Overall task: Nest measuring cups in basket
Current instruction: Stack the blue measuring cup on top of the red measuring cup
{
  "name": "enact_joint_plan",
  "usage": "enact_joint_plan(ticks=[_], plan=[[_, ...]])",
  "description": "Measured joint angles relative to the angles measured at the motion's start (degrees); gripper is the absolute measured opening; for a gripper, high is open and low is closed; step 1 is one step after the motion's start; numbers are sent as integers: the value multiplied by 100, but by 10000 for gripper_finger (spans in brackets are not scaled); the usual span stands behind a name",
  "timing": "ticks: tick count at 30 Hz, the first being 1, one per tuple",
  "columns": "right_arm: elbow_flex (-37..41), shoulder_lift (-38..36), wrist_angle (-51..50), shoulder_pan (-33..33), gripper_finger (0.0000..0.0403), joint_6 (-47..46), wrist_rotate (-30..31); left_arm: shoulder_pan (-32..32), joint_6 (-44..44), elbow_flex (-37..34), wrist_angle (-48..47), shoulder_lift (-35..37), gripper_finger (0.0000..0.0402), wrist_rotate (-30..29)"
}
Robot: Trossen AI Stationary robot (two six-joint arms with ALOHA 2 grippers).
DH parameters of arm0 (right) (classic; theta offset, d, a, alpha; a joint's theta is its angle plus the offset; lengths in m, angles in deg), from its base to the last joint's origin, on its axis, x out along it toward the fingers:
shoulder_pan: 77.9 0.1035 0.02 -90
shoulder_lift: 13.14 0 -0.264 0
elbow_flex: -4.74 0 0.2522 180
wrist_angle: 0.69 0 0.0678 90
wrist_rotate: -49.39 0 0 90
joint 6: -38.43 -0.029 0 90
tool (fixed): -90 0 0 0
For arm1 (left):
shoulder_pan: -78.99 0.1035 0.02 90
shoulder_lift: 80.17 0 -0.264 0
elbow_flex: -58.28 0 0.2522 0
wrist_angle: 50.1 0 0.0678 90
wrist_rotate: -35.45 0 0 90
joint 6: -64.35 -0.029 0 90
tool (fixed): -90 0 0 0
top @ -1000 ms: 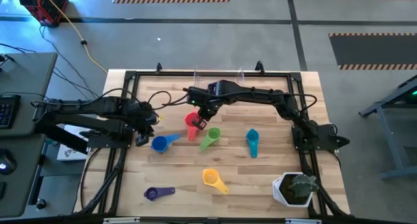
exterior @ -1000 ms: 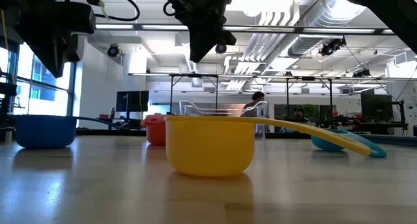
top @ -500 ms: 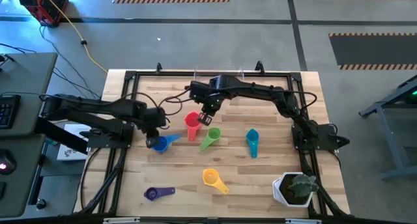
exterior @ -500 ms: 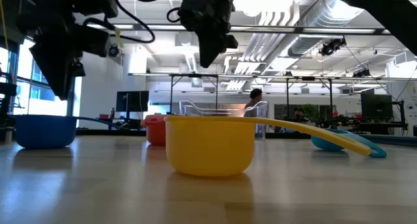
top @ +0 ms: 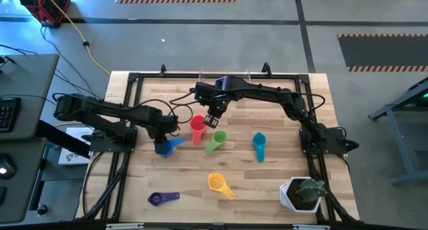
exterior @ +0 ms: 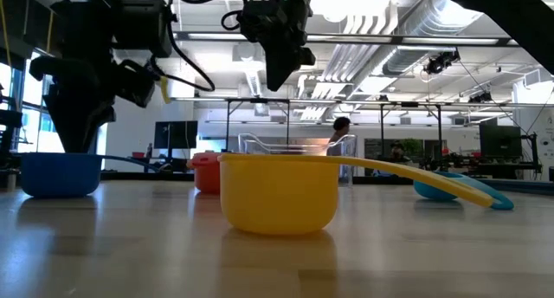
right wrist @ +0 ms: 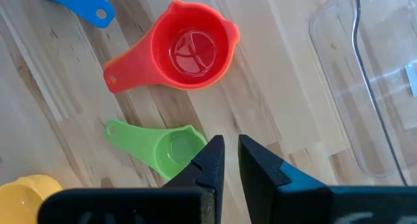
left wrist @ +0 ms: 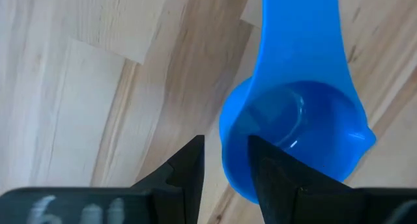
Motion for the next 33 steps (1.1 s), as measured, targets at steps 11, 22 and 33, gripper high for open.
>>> enact_joint_plan(ticks=[11,22,33], plan=[[0,0,0,0,37,2,9,0,-156,0,48,-377,45,-42],[1,-60,-232,-29,37,-26,50,-3,-521,126,274,-352,5,-101],[-148,-658,-299,-184,37,-508,403,-13,-1751,1137,252,-333,3,-398]])
